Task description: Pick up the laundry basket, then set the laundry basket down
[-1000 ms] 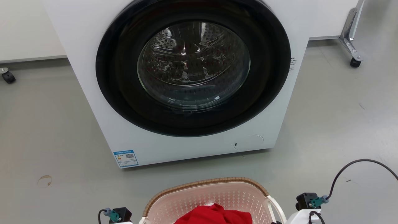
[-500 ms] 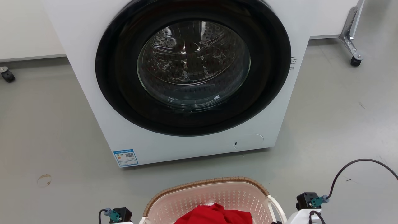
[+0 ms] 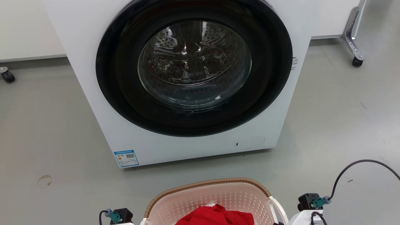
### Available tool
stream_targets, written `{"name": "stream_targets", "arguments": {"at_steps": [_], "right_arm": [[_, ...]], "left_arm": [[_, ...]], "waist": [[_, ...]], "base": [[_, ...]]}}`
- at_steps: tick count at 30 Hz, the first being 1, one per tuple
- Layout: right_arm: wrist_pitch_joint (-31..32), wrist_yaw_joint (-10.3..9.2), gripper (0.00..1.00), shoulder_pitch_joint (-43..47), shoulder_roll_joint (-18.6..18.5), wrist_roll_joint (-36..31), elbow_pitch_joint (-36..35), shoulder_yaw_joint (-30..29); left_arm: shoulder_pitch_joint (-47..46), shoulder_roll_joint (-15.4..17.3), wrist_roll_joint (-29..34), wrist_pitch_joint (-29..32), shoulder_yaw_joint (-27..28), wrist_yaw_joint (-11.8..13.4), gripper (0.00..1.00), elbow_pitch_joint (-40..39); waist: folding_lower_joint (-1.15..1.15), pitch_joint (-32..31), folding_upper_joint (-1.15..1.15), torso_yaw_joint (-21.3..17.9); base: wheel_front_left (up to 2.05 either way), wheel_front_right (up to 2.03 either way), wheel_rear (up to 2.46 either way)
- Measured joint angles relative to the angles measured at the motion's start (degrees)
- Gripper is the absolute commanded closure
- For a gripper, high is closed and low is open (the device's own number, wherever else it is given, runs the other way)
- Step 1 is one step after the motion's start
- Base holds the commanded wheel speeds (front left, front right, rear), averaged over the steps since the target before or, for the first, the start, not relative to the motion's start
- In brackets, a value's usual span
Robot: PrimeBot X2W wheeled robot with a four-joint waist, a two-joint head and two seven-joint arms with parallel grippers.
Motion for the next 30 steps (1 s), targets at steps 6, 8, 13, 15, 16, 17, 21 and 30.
{"name": "stream_targets", "arguments": {"at_steps": [6,8,13,15,16,17,21,30], "right_arm": [[0.00,0.00,1.00,0.00,0.00,0.00,0.08,0.01],[-0.01,0.01,1.00,0.00,0.00,0.00,0.09,0.01],[-0.05,0.01,1.00,-0.03,0.00,-0.01,0.09,0.02],[-0.07,0.01,1.00,-0.05,0.00,-0.01,0.09,0.02],[-0.07,0.01,1.00,-0.05,0.00,-0.01,0.09,0.02],[-0.08,0.01,1.00,-0.07,0.00,-0.01,0.10,0.02],[-0.15,0.01,1.00,-0.14,0.00,-0.01,0.16,0.02],[-2.15,0.16,1.00,-3.01,0.00,-0.02,0.84,0.07]], "left_arm": [[0.00,-0.02,0.00,-0.01,-0.07,0.00,1.00,0.00],[0.00,-0.03,0.00,-0.11,-0.12,0.00,1.00,0.00],[-0.09,-0.03,0.00,-0.35,-0.19,0.00,1.00,0.00],[-0.23,-0.03,0.00,-0.49,-0.21,0.00,1.00,0.00],[-0.27,-0.03,0.00,-0.51,-0.22,0.00,1.00,0.00],[-0.27,-0.03,0.00,-0.51,-0.23,0.00,1.00,0.00],[-0.30,-0.04,0.00,-0.78,-0.31,0.00,1.00,-0.01],[-2.96,-0.21,0.03,-2.89,-0.51,0.00,1.00,-0.08]], "waist": [[0.00,0.11,0.00,0.05],[0.00,0.25,0.00,0.09],[0.00,0.79,0.00,0.21],[0.00,1.03,0.00,0.24],[0.00,1.14,0.00,0.25],[0.00,1.28,0.00,0.27],[0.00,1.88,0.00,0.27],[0.00,5.10,0.00,0.40]], "base": [[0.00,0.00,0.00],[0.00,0.00,0.00],[0.00,0.00,0.00],[0.00,0.00,0.00],[0.00,0.00,0.00],[0.00,0.00,0.00],[0.00,0.00,0.00],[0.00,0.00,0.00]]}}
